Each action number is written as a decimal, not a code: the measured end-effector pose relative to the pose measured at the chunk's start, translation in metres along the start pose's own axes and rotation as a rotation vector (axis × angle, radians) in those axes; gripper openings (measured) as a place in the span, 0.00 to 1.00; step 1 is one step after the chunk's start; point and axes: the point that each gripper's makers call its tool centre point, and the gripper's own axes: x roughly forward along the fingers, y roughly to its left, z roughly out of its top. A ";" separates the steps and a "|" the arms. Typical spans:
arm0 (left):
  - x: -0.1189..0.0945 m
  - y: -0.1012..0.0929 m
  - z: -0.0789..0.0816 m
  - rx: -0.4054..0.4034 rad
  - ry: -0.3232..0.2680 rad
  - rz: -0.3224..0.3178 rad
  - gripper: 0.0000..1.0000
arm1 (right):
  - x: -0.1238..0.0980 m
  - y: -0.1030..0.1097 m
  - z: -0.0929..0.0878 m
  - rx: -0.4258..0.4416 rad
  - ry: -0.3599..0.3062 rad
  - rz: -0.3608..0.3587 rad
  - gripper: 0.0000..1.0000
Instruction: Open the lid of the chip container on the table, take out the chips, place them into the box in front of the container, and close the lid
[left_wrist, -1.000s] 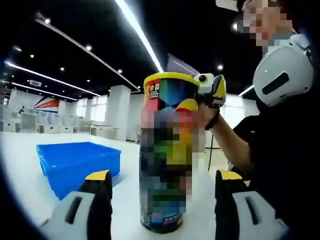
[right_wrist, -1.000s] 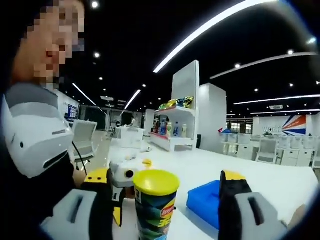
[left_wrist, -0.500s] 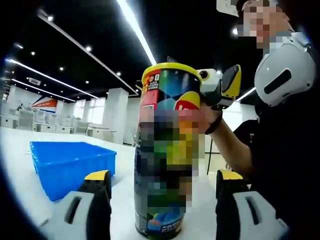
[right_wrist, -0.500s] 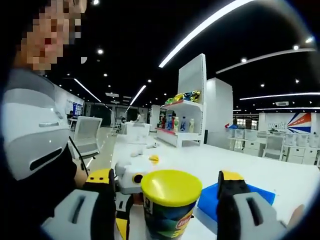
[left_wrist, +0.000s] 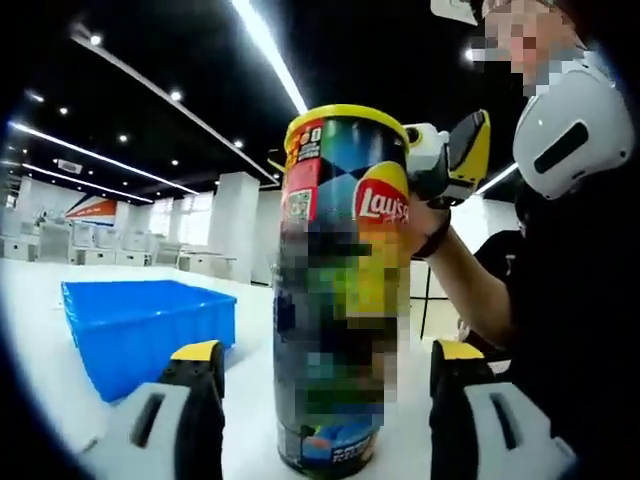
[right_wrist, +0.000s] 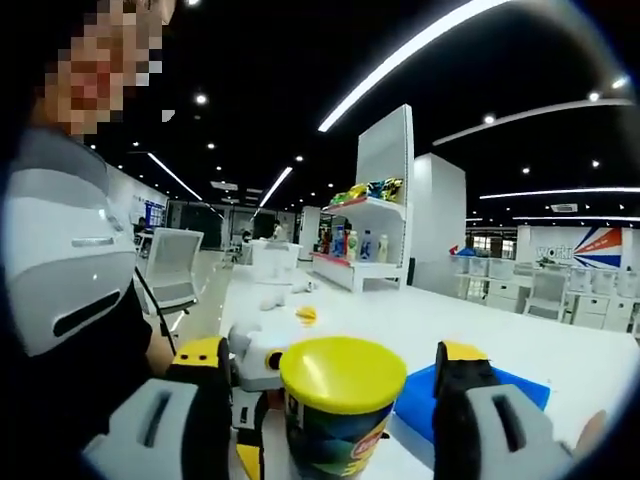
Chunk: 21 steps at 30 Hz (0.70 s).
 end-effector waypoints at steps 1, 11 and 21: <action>0.000 0.002 -0.003 -0.008 0.009 0.004 0.83 | 0.000 0.000 0.000 -0.002 0.000 -0.001 0.77; -0.002 -0.007 -0.010 -0.046 0.042 -0.053 0.49 | -0.001 -0.003 -0.002 -0.003 0.001 -0.010 0.77; -0.004 0.003 -0.011 0.010 0.030 0.007 0.47 | 0.000 -0.003 -0.004 -0.002 -0.004 -0.011 0.75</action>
